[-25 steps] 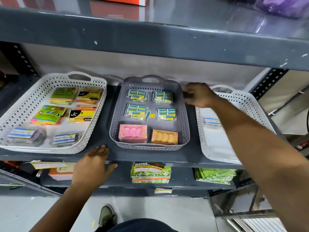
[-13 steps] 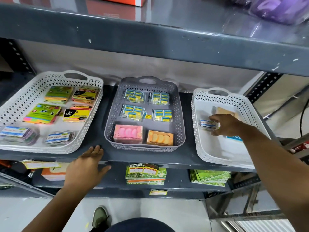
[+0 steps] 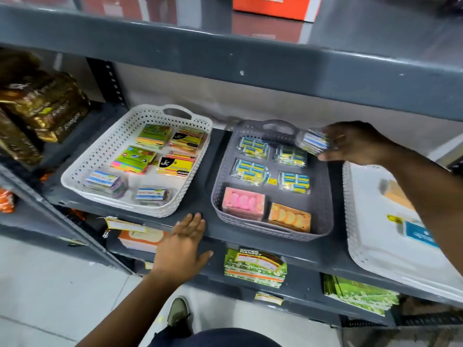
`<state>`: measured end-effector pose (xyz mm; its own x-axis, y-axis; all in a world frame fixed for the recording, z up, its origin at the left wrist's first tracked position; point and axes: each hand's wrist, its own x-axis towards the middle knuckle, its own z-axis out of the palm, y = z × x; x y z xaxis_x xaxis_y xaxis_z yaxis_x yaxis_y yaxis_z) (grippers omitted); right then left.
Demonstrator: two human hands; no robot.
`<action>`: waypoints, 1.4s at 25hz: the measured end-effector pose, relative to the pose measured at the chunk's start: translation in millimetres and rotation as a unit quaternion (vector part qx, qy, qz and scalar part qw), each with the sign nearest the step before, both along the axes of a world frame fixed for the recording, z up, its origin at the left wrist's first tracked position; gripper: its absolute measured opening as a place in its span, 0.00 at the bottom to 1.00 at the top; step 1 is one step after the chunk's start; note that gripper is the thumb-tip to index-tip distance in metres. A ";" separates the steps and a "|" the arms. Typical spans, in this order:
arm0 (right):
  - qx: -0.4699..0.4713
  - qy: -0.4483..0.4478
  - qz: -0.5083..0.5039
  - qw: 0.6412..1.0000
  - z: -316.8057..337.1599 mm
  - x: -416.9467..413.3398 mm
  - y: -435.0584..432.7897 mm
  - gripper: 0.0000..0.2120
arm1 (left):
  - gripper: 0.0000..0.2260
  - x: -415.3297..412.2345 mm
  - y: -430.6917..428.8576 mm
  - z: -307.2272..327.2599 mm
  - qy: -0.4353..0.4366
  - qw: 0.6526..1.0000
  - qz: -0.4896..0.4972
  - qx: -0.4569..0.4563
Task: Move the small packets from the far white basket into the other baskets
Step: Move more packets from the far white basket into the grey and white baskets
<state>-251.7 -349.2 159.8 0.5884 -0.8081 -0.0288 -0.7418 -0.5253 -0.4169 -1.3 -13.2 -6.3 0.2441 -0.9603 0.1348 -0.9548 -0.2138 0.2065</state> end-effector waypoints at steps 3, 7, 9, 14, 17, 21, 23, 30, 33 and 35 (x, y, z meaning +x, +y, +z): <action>-0.015 -0.003 0.131 0.991 1.9 94.4 20.8 0.30 | 0.32 -1.3 2.9 -6.6 -0.016 1.000 -0.012 -0.021; -0.029 0.006 0.298 0.954 -18.7 200.5 62.8 0.25 | 0.29 2.3 4.4 -16.4 -0.043 0.997 -0.015 -0.070; -0.034 0.026 0.355 0.934 -34.1 239.6 85.6 0.26 | 0.29 2.4 5.3 -20.5 -0.058 0.995 -0.023 -0.083; -0.022 0.035 0.445 0.894 -60.2 295.2 125.6 0.24 | 0.29 5.9 5.7 -26.2 -0.057 0.994 -0.038 -0.090; -0.009 0.044 0.458 0.888 -69.8 306.7 135.2 0.27 | 0.28 8.7 5.8 -28.1 -0.048 0.994 -0.040 -0.088; 0.021 0.051 0.461 0.886 -79.3 311.8 143.2 0.27 | 0.27 8.9 5.3 -30.6 -0.038 0.995 -0.038 -0.090; 0.038 0.044 0.458 0.887 -80.3 310.8 144.2 0.23 | 0.27 9.7 5.8 -31.9 -0.034 0.995 -0.035 -0.090; 0.060 0.048 0.447 0.891 -78.4 306.7 144.3 0.14 | 0.27 10.9 7.4 -29.3 -0.026 0.995 -0.043 -0.081; 0.025 0.026 0.444 0.896 -57.9 299.1 139.1 0.16 | 0.27 11.1 5.9 -25.6 -0.018 0.995 -0.046 -0.087; -0.019 -0.015 0.403 0.915 -33.1 282.5 119.6 0.16 | 0.26 10.8 5.6 -23.5 -0.017 0.994 -0.047 -0.099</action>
